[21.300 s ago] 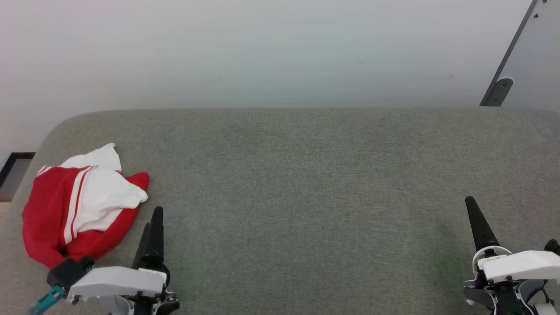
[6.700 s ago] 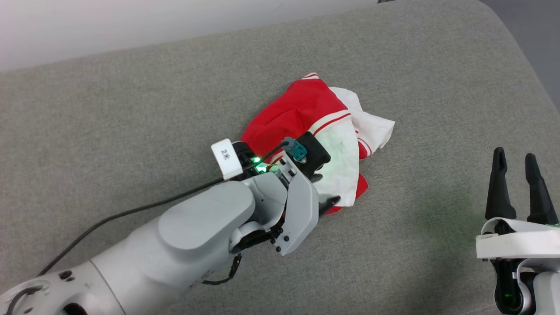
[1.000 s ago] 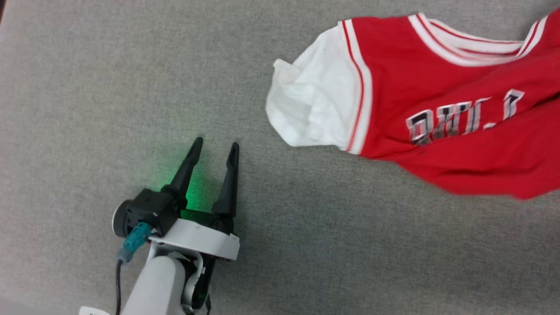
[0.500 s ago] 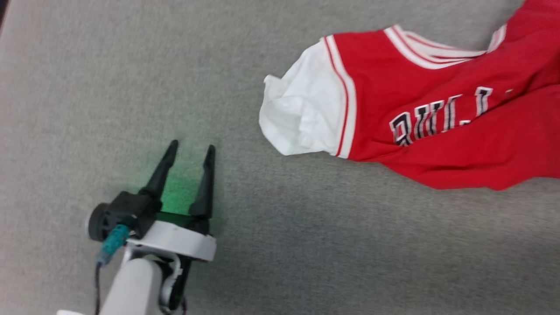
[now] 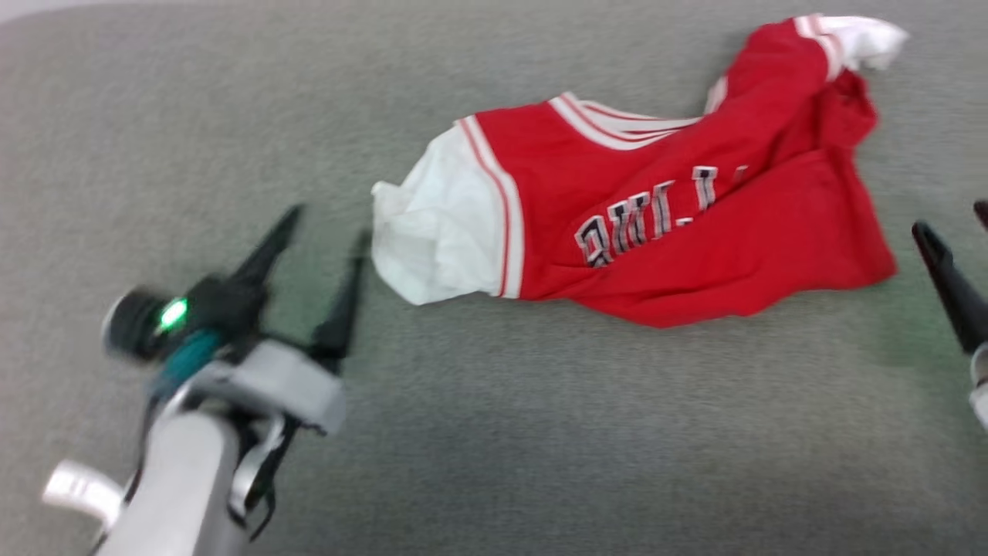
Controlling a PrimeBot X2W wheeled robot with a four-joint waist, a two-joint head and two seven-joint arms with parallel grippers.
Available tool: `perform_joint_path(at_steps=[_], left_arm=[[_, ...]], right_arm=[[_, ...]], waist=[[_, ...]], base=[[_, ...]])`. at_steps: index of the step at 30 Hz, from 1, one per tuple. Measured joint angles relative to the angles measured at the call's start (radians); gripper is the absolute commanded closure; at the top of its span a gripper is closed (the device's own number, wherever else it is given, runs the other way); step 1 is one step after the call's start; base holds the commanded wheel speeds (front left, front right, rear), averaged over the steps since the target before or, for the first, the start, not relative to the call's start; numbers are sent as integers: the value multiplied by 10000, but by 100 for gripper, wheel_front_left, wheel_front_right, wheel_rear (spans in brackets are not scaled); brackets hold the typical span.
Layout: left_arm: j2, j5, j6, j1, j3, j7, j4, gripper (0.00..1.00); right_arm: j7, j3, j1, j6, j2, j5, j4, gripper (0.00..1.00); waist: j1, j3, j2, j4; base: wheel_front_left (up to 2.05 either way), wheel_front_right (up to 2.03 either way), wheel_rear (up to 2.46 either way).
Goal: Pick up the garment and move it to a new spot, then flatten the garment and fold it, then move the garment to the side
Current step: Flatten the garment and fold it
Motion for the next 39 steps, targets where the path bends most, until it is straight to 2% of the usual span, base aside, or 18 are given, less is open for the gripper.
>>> perform_joint_path(at_steps=[3,8,11,13,16,20,24,29,35,37,38,39], left_arm=[[859,-717,-40,-1042,-1710,1179,-510,0],[1985,-2997,-40,-3380,-4596,3764,-832,0],[2178,-4665,-46,-4681,-6412,5463,-803,0],[2165,-5639,-63,-5545,-7248,6311,-594,0],[2082,-6525,-59,-6607,-8391,7148,-188,0],[1689,-7219,-61,-7592,-9446,7290,545,0],[1344,-7287,-59,-8121,-10274,6592,1607,0],[1020,-7292,-59,-8269,-10682,5722,2963,0],[832,-6980,-61,-8237,-10799,5735,3745,1],[779,-6807,-59,-8170,-10778,5833,3772,96],[757,-6780,-56,-8138,-10761,5835,3768,100],[754,-6780,-56,-8126,-10750,5841,3730,100]], right_arm=[[-483,-602,919,0,372,-196,-502,0],[-846,-1615,2043,0,1287,-617,-1141,0],[-756,-1916,2403,0,1716,-865,-1450,0],[-715,-2090,2548,0,1958,-947,-1613,0],[-623,-2236,2588,0,2230,-1087,-1831,0],[-564,-2268,2602,0,2479,-1164,-2042,0],[-545,-2157,2591,0,2627,-1210,-2161,0],[-573,-2011,2544,0,2732,-1216,-2197,0],[-489,-1950,2323,0,2729,-1313,-2382,0],[-449,-1889,2284,0,2731,-1373,-2460,0],[-443,-1862,2277,0,2736,-1381,-2477,0],[-428,-1845,2250,0,2740,-1388,-2485,0]], waist=[[0,-130,0,-308],[0,-247,0,-823],[0,-267,0,-1175],[0,-262,0,-1418],[0,-215,0,-1776],[0,-78,0,-2218],[0,134,0,-2590],[0,405,0,-2948],[0,620,0,-3157],[0,666,0,-3156],[0,676,0,-3139],[0,681,0,-3114]], base=[[0,0,0],[0,0,0],[0,0,0],[0,0,0],[0,0,0],[0,0,0],[0,0,0],[0,0,0],[0,0,0],[0,0,0],[0,0,0],[0,0,0]])
